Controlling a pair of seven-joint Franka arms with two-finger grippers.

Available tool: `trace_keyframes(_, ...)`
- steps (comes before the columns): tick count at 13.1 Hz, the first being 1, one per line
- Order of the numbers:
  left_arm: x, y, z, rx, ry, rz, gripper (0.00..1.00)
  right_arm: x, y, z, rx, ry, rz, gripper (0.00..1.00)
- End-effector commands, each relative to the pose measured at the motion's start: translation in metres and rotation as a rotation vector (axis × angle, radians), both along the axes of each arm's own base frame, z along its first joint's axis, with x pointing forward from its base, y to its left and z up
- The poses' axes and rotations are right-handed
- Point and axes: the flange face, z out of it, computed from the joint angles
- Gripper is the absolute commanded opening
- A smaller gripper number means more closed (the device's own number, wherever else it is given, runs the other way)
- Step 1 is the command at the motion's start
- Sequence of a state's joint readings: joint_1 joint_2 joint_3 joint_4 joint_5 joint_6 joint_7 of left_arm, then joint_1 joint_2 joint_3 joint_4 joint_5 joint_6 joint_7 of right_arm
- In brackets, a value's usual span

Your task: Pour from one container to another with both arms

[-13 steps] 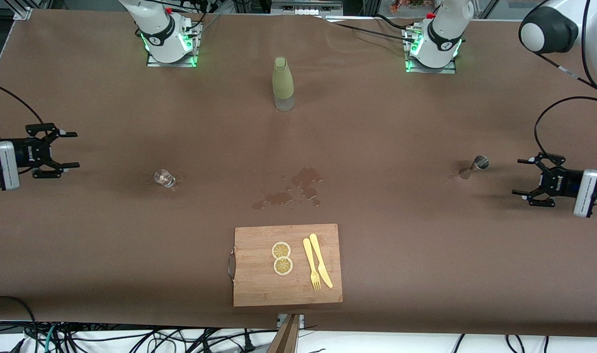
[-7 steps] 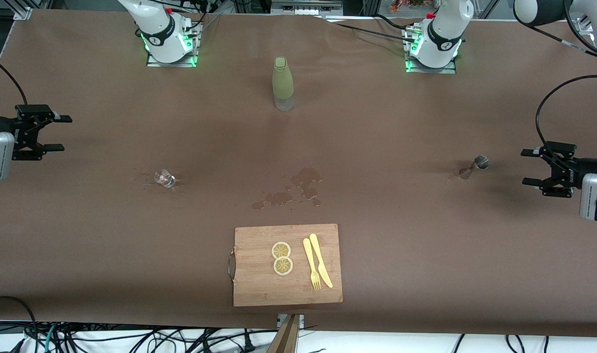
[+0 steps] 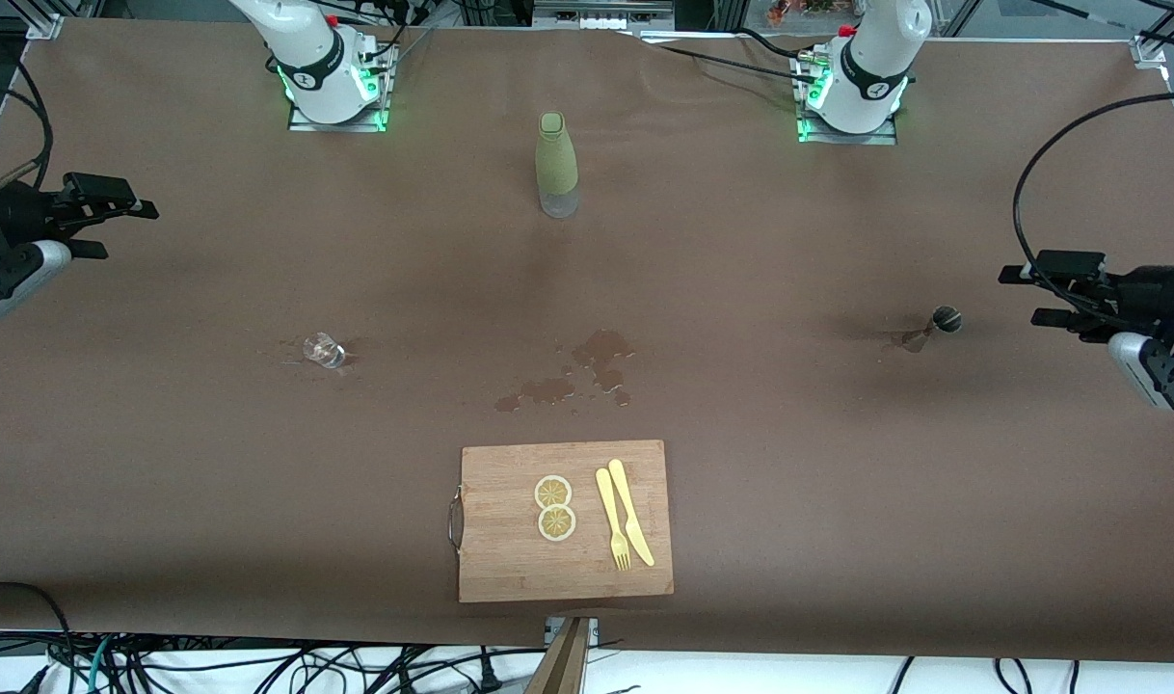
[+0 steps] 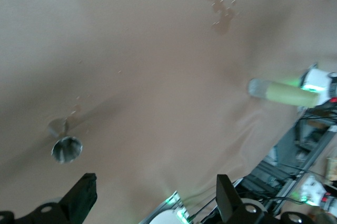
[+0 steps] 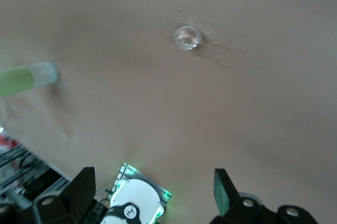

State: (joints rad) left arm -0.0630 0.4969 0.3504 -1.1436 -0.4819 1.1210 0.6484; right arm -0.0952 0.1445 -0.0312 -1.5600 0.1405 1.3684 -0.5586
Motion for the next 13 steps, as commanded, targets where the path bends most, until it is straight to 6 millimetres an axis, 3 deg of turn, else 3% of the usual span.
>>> trace_keyframes(1, -0.005, 0.000, 0.038, 0.141, -0.135, -0.065, 1.00, -0.043, 0.010, 0.002, -0.127, -0.057, -0.075, 1.00)
trace_keyframes(3, -0.001, 0.006, 0.047, 0.166, -0.213, -0.112, 1.00, -0.059, 0.038, 0.005, -0.232, -0.053, -0.172, 1.00)
trace_keyframes(5, -0.007, 0.012, 0.058, 0.255, -0.203, -0.078, 1.00, -0.063, 0.071, 0.004, -0.355, -0.061, -0.257, 1.00)
trace_keyframes(8, -0.017, -0.021, 0.080, 0.485, -0.135, 0.208, 1.00, -0.056, 0.063, 0.012, -0.349, -0.117, -0.330, 1.00)
trace_keyframes(10, -0.026, -0.041, 0.103, 0.544, -0.124, 0.419, 1.00, -0.049, 0.052, 0.023, -0.312, -0.188, -0.373, 1.00)
trace_keyframes(11, -0.032, -0.050, 0.109, 0.541, -0.118, 0.451, 1.00, -0.044, 0.051, 0.025, -0.293, -0.224, -0.380, 1.00)
trace_keyframes(13, -0.044, -0.050, 0.115, 0.525, -0.114, 0.453, 1.00, -0.044, 0.049, 0.026, -0.289, -0.223, -0.381, 1.00)
